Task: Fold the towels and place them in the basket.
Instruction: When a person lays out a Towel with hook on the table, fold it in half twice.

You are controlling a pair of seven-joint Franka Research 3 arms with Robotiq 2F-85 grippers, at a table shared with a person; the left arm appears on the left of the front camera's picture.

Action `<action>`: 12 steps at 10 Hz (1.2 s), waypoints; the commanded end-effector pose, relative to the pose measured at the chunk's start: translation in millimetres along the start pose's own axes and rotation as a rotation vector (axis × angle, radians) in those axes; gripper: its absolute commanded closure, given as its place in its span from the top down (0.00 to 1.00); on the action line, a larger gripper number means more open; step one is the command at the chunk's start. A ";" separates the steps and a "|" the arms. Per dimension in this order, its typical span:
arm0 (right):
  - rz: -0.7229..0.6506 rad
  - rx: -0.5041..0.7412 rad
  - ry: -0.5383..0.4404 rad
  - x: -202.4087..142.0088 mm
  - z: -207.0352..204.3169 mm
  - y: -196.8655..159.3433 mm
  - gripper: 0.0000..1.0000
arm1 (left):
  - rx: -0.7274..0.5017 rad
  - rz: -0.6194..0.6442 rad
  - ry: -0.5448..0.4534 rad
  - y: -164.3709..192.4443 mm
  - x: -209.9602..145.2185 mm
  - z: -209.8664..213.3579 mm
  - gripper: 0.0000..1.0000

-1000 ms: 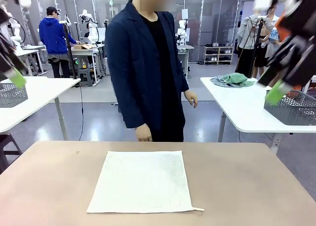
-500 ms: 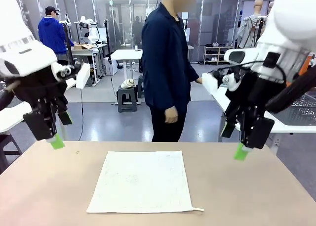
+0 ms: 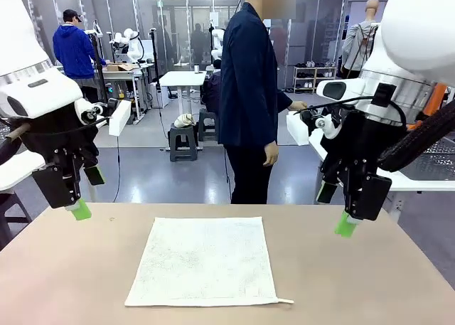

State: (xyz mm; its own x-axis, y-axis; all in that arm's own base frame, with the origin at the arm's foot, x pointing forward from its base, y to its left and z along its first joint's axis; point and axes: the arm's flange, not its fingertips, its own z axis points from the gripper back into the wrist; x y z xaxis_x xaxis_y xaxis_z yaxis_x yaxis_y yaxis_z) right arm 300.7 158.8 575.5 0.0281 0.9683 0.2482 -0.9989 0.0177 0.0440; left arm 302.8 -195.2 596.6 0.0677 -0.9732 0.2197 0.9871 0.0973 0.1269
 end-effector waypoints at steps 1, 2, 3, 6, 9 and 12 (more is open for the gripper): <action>0.002 0.004 0.002 0.2 -2.6 0.4 1.00 | 0.001 0.002 -0.001 -0.4 0.9 0.3 1.00; 0.002 0.004 0.002 0.2 -2.6 0.4 1.00 | 0.001 0.002 -0.001 -0.4 0.9 0.3 1.00; 0.000 0.001 0.000 -0.1 -0.5 0.0 1.00 | 0.000 0.000 0.000 0.0 0.0 0.0 1.00; 0.010 -0.092 0.098 30.7 -34.4 -6.2 1.00 | -0.004 -0.061 0.082 -9.3 35.4 -36.2 1.00; -0.048 -0.128 0.145 40.2 -84.8 -7.5 1.00 | -0.016 -0.055 0.117 -15.2 40.1 -81.4 1.00; -0.115 -0.121 0.189 46.1 -139.9 -14.0 1.00 | -0.044 -0.075 0.155 -16.5 32.8 -139.8 1.00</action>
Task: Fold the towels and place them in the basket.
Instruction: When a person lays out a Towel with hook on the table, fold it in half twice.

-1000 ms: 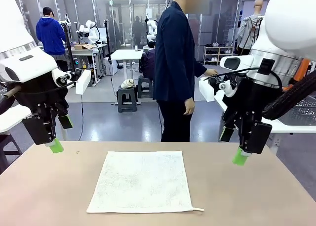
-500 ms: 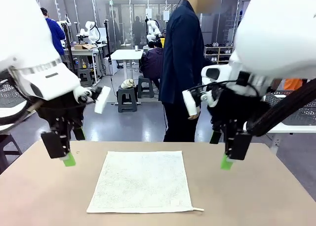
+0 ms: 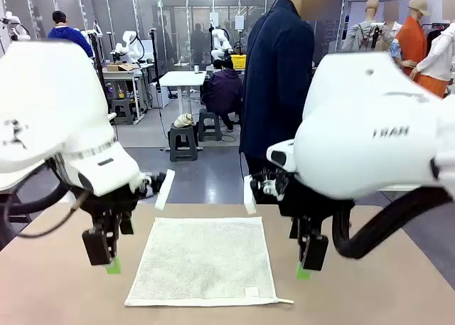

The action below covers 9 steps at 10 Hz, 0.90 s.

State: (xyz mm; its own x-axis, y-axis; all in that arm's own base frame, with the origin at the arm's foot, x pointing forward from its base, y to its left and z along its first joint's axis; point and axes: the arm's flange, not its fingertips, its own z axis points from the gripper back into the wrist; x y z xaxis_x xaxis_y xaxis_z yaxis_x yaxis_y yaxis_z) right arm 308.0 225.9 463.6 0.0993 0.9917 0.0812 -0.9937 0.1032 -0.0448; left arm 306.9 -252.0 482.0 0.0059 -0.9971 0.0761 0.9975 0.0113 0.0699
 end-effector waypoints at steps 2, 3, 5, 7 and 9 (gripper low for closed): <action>-0.029 0.021 0.037 21.4 -52.1 -4.0 1.00 | 0.039 -0.020 0.046 3.9 1.0 -54.6 1.00; -0.023 0.015 0.050 21.4 -65.5 -8.1 1.00 | 0.053 -0.036 0.056 4.8 -5.1 -70.6 1.00; -0.032 -0.002 0.085 23.1 -89.2 -10.7 1.00 | 0.077 -0.068 0.080 6.3 -9.1 -92.2 1.00; 0.000 -0.004 0.086 23.7 -105.6 -13.6 1.00 | 0.098 -0.101 0.067 8.9 -15.1 -103.6 1.00; 0.018 0.008 0.085 26.5 -112.3 -15.4 1.00 | 0.101 -0.107 0.063 9.0 -15.6 -104.2 1.00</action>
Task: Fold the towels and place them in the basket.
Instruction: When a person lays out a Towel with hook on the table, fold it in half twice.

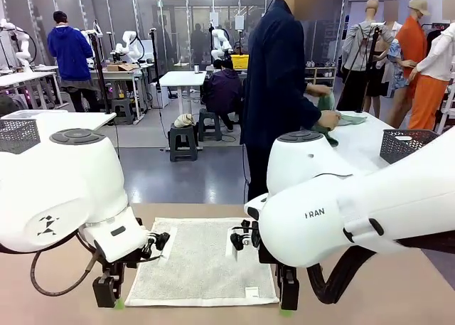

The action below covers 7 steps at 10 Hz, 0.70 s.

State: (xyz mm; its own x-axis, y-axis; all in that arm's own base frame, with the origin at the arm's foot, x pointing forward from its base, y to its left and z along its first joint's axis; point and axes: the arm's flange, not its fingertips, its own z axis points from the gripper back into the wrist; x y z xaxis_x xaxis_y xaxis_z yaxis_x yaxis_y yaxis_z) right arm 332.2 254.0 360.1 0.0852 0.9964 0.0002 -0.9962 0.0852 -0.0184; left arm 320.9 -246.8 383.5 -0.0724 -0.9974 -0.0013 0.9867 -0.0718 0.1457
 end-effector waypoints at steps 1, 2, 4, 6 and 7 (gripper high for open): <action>-0.002 -0.002 -0.001 -1.3 3.9 0.8 1.00 | -0.009 0.002 0.003 -1.3 -0.1 0.2 1.00; -0.002 -0.002 -0.001 -1.3 3.9 0.8 1.00 | -0.009 0.002 0.003 -1.3 -0.1 0.2 1.00; -0.002 -0.002 -0.001 -1.3 3.9 0.8 1.00 | -0.009 0.002 0.003 -1.3 -0.1 0.2 1.00; 0.011 -0.021 0.018 5.3 -1.8 -2.0 1.00 | -0.007 0.003 0.008 0.2 1.0 -5.3 1.00; 0.027 -0.031 0.005 8.3 -8.5 -4.1 1.00 | -0.001 0.011 -0.001 0.8 0.7 -10.6 1.00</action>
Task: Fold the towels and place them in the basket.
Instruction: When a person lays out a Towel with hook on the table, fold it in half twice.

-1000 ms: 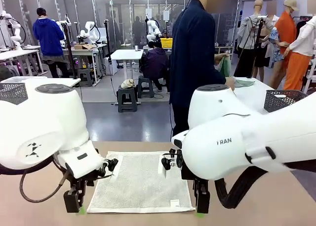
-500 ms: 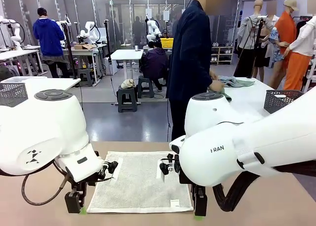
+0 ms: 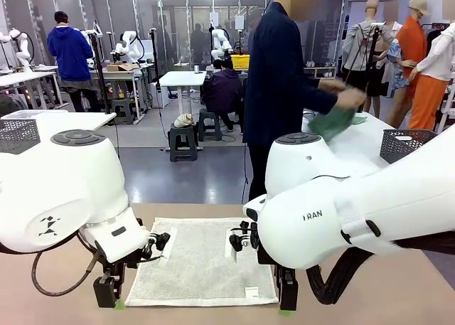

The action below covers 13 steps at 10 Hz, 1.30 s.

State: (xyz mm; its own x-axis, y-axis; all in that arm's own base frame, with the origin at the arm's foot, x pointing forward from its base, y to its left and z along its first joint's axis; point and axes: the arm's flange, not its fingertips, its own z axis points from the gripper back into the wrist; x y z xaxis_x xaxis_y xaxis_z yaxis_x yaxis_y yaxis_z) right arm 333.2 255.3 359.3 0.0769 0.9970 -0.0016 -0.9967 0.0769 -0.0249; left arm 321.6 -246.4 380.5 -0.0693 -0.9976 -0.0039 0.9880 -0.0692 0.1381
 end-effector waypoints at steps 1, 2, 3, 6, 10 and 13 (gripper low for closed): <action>0.021 -0.018 -0.004 9.3 -16.6 -5.0 1.00 | -0.008 0.020 -0.007 0.8 -0.1 -14.2 1.00; 0.023 -0.013 -0.011 11.9 -25.4 -7.6 1.00 | -0.029 0.022 -0.005 2.0 0.1 -22.1 1.00; 0.033 -0.006 -0.017 15.4 -34.7 -9.5 1.00 | -0.036 0.025 -0.005 3.3 0.0 -30.1 1.00; 0.052 0.033 -0.031 22.4 -59.6 -13.2 1.00 | -0.064 0.031 -0.014 4.4 -7.7 -52.7 1.00; 0.069 0.017 -0.018 25.1 -67.4 -13.2 1.00 | -0.100 0.029 -0.066 7.2 -21.0 -76.9 1.00; 0.069 0.007 -0.014 24.4 -67.5 -14.3 1.00 | -0.125 0.020 -0.077 9.1 -23.1 -90.1 1.00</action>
State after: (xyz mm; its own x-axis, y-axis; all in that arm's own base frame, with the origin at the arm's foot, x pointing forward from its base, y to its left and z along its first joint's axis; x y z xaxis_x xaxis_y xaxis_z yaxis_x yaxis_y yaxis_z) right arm 346.9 279.7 295.0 0.0287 0.9995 0.0101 -0.9996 0.0287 0.0028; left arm 350.1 -233.8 301.7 -0.0338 -0.9984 0.0451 0.9994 -0.0335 0.0080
